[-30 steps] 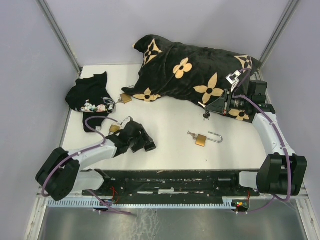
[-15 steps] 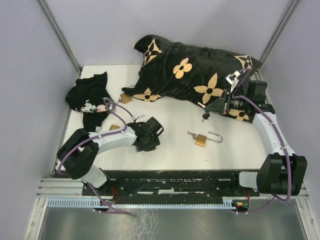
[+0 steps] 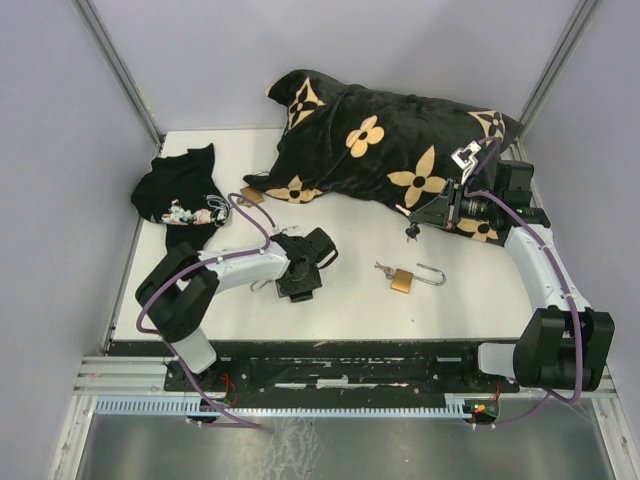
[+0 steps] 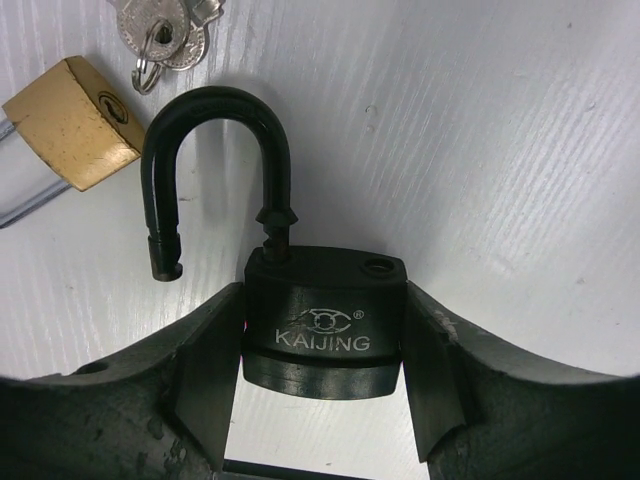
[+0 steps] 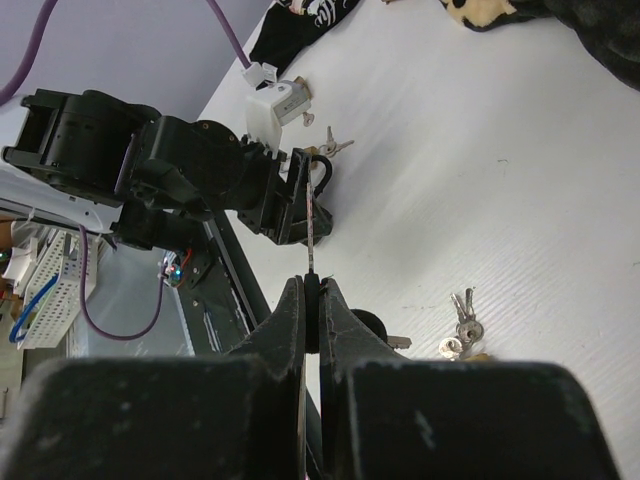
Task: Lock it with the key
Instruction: Pick up the lock from the center of the board, then lock the lock.
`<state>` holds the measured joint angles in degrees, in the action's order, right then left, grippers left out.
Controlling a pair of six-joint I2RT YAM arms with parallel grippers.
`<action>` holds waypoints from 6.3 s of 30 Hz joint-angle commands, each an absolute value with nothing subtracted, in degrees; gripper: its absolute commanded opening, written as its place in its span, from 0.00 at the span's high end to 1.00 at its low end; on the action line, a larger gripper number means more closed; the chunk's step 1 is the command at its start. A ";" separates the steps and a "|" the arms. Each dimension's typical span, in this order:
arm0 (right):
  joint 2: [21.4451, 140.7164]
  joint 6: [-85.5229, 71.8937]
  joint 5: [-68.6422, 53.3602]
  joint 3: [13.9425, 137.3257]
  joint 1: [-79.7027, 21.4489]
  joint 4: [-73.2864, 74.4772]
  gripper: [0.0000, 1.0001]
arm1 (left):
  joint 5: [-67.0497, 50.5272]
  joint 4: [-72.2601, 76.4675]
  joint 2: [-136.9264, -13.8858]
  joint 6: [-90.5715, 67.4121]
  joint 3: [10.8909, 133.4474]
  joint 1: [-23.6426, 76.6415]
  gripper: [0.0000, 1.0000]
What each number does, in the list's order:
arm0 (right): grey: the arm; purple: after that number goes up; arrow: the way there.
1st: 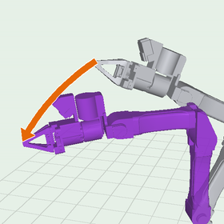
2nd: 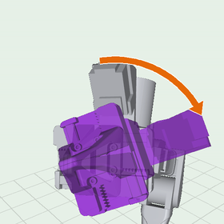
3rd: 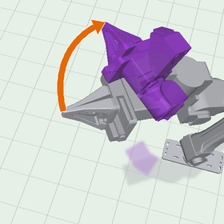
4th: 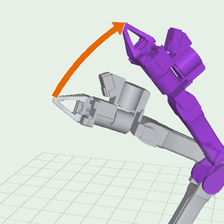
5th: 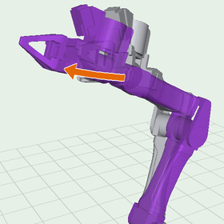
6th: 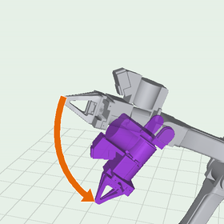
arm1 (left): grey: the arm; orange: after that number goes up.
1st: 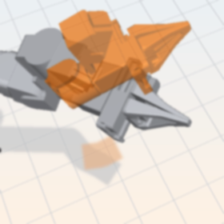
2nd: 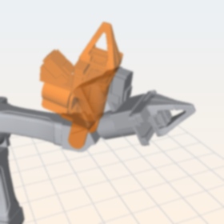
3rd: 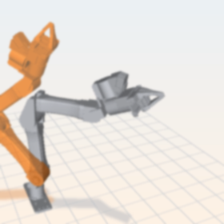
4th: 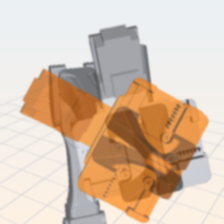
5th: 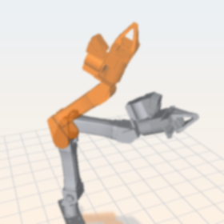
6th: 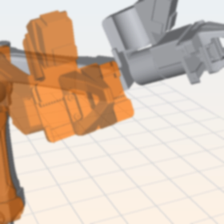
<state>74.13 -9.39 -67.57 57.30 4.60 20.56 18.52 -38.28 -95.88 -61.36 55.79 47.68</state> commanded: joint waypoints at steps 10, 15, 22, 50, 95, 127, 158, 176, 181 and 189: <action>73.56 -10.22 -70.49 56.83 3.63 17.70 0.98 | 17.86 -36.73 -98.32 -60.10 58.16 47.26 0.92; 72.95 -8.04 -70.57 56.24 0.97 17.62 0.98 | 19.37 -36.30 -92.84 -63.49 63.76 47.27 0.97; 70.73 -3.52 -67.08 54.17 -5.83 16.64 0.98 | 21.91 -28.16 -82.91 -71.87 65.63 47.15 0.97; 69.59 5.36 -42.92 64.31 -23.21 25.98 0.98 | 17.68 -4.93 -73.64 -88.20 66.27 48.66 0.97; 69.21 0.09 -43.14 68.46 -23.37 24.70 0.98 | 21.10 -7.30 -72.96 -89.85 63.33 50.45 0.97; 69.55 1.14 -43.99 65.16 -24.27 26.48 0.98 | 22.57 -7.79 -72.56 -90.70 63.55 50.61 0.97; 70.15 0.41 -42.39 65.43 -24.93 25.46 0.98 | 22.03 -7.39 -72.08 -90.53 62.70 50.74 0.97; 69.47 -2.65 -38.42 64.78 -24.73 22.33 0.98 | 21.73 -7.10 -71.94 -90.97 61.96 51.19 0.97; 69.21 -3.66 -39.52 65.61 -24.32 21.97 0.98 | 21.63 -7.10 -71.99 -91.05 61.55 51.17 0.97; 69.54 -5.78 -41.44 65.89 -24.14 20.81 0.98 | 21.47 -7.05 -72.10 -91.05 61.35 51.33 0.97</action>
